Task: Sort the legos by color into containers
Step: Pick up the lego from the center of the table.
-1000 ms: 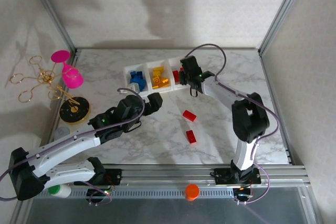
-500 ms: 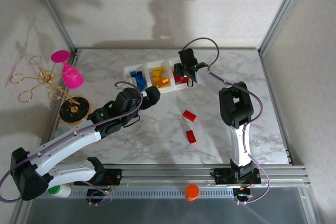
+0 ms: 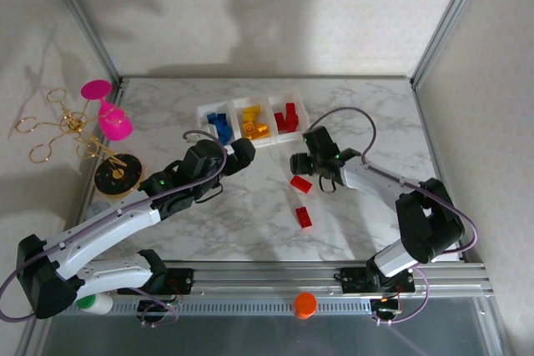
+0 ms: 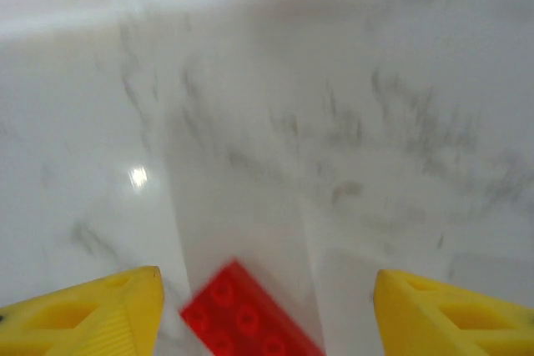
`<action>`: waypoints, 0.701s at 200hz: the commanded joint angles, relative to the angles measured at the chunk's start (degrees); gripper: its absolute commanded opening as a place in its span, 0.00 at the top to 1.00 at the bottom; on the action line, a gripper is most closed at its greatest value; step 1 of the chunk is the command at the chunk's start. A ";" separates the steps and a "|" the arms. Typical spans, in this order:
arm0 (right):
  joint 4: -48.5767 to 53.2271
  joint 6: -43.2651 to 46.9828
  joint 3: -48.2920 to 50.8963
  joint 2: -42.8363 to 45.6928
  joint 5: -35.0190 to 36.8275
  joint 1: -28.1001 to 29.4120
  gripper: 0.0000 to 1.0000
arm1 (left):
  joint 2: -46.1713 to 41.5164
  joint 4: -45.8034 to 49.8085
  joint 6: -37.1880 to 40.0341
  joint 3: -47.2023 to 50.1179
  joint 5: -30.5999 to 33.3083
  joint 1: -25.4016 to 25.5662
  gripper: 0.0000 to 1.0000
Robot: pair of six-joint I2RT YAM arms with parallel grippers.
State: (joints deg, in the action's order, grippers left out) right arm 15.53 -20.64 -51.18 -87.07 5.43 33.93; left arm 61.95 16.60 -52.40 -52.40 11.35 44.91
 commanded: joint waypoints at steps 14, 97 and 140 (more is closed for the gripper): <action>-4.33 -0.96 4.29 0.03 -3.67 1.00 0.29 | 0.13 1.07 -0.89 -2.22 -1.50 -0.09 0.00; -7.51 1.17 4.08 -5.56 -4.64 3.83 0.32 | -0.38 4.21 -2.60 -3.06 -1.81 1.19 0.00; -5.18 -0.88 5.58 -5.23 0.02 7.50 0.41 | -1.47 4.11 -3.65 -2.22 -1.79 2.71 0.00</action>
State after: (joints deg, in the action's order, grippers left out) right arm 8.43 -20.60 -46.41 -92.79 1.80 38.89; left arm 61.76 19.11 -54.33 -53.82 9.93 46.83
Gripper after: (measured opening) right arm 0.598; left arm 0.996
